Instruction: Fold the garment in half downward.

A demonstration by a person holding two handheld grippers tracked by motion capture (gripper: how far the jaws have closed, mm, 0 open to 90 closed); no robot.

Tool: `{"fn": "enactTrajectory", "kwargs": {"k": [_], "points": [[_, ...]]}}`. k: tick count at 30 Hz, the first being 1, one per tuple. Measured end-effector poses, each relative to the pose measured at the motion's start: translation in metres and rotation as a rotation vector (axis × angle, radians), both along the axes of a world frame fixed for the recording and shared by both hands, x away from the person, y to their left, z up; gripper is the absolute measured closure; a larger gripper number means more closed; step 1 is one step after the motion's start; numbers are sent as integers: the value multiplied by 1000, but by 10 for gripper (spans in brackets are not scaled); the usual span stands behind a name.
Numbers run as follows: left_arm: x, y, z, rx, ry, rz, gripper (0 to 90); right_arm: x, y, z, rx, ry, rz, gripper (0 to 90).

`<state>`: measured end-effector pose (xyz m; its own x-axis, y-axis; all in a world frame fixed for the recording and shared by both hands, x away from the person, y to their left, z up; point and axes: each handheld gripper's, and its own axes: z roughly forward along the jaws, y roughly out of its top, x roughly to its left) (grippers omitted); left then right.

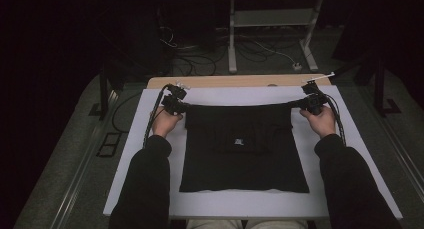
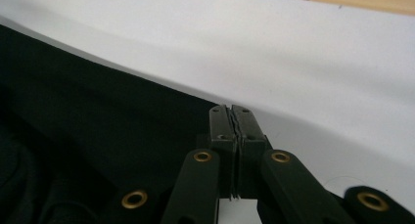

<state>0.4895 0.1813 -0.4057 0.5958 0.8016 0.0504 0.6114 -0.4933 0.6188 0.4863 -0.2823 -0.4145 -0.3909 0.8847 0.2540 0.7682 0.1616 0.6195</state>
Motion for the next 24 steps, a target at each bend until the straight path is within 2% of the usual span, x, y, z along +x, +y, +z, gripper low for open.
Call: {"fn": "enactTrajectory", "kwargs": {"k": [9,17,19,20,21,24], "points": [[2,2,-14,-16,34,15,854,4,1,-10,-2,27,-7,867],[3,3,-17,-29,52,17,828,5,1,-15,24,55,-13,859],[3,4,-19,-44,74,22,796,5,0,-16,38,62,-16,823],[4,4,-19,-47,84,29,752,5,0,-16,45,64,-15,800],[4,4,-20,-54,89,42,696,5,0,-15,42,64,-17,776],[4,6,-19,-96,119,66,618,4,1,-14,17,59,-11,716]]}}
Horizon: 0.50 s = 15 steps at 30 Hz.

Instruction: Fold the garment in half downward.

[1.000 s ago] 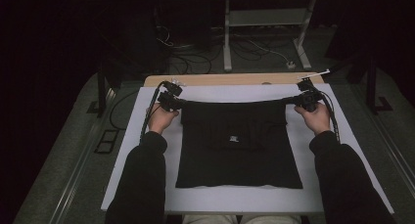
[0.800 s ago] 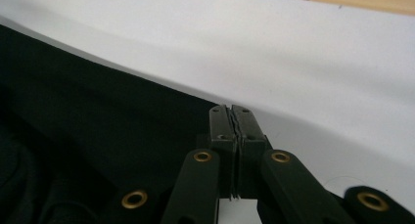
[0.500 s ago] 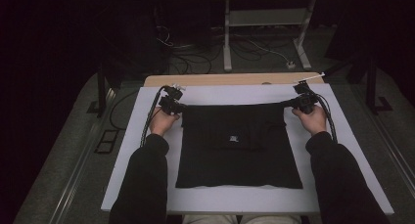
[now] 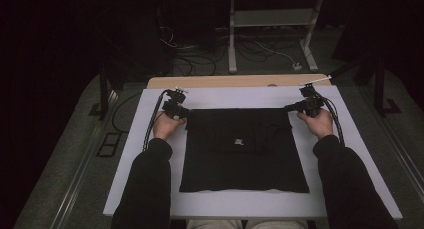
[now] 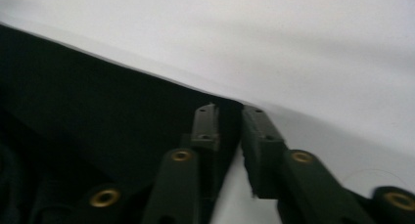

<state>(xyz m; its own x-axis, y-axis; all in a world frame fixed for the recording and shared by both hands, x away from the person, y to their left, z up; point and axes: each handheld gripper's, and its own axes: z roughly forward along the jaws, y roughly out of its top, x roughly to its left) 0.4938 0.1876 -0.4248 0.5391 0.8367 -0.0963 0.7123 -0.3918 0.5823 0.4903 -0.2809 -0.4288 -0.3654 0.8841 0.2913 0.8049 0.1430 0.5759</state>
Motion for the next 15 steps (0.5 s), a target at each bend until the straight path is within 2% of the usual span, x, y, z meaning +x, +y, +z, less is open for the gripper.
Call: {"fn": "enactTrajectory", "kwargs": {"k": [2,4,6,8,10,13,15], "points": [[0,1,2,-28,12,7,569,-1,0,1,4,-2,-1,661],[0,2,4,-43,17,11,519,-2,0,4,-2,-18,-2,569],[-1,4,6,-75,24,0,449,-3,1,8,-5,-31,4,500],[-2,5,10,-100,20,-15,435,-5,1,12,3,-47,19,440],[-4,6,14,-130,10,-35,375,-7,1,15,-3,-63,29,393],[-7,4,21,-143,-11,-53,286,-9,0,20,5,-80,34,303],[-8,3,24,-159,-10,-72,239,-11,0,24,17,-86,37,259]]}}
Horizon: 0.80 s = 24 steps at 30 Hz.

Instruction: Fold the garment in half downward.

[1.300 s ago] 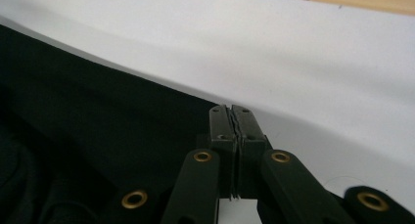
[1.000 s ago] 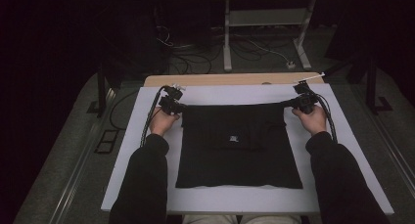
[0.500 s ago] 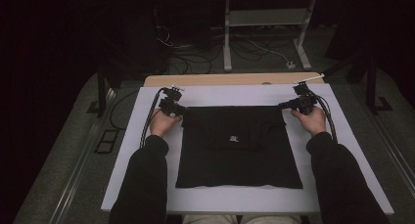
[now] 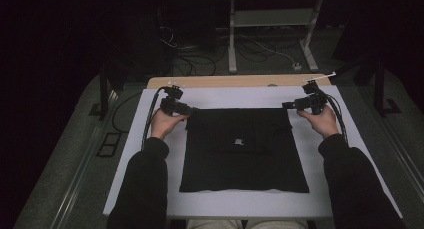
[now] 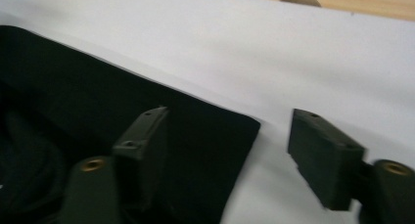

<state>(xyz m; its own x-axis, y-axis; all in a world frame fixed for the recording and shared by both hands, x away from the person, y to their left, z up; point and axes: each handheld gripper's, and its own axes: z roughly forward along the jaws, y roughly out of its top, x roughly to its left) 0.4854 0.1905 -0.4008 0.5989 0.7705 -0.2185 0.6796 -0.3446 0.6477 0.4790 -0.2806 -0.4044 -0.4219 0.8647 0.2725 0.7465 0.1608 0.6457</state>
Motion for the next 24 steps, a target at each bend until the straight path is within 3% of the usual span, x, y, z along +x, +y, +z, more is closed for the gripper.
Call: {"fn": "enactTrajectory", "kwargs": {"k": [8,15,17,24], "points": [[-4,-4,9,-93,12,-48,26,-9,1,16,31,-36,42,4],[-14,-14,22,-111,-53,-84,0,-16,4,26,46,-55,70,0],[-16,-16,26,-105,-61,-97,0,-18,6,28,46,-63,77,0],[-22,-23,33,-147,-85,-122,0,-25,13,36,54,-83,116,0]]}}
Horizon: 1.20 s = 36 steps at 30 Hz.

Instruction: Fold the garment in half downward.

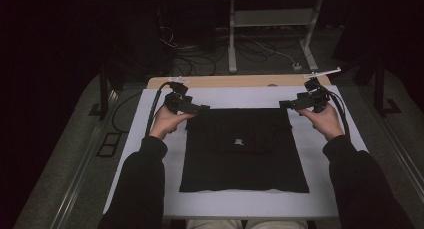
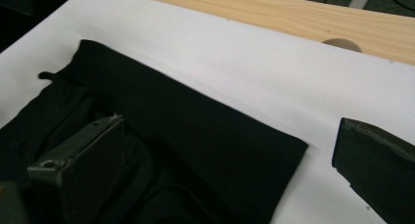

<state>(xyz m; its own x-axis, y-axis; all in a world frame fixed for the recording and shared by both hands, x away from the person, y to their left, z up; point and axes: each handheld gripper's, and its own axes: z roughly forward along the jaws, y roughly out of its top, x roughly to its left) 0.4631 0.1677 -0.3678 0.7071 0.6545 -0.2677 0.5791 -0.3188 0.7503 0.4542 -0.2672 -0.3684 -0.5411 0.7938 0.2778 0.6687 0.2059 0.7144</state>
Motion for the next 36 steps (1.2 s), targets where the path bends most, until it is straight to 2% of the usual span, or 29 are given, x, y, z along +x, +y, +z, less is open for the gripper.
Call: {"fn": "enactTrajectory", "kwargs": {"k": [7,12,16,27,36], "points": [[-3,-10,0,3,1,-40,0,-5,12,2,-12,-10,49,0],[-4,-15,-2,-10,6,-52,0,-8,24,1,-23,-8,86,0],[-5,-17,-4,-4,10,-68,0,-10,31,0,-29,-7,115,0],[-4,-25,-12,-5,31,-96,0,-11,43,-9,-31,15,155,0],[-3,-30,-21,2,45,-114,0,-12,50,-21,-51,35,167,0]]}}
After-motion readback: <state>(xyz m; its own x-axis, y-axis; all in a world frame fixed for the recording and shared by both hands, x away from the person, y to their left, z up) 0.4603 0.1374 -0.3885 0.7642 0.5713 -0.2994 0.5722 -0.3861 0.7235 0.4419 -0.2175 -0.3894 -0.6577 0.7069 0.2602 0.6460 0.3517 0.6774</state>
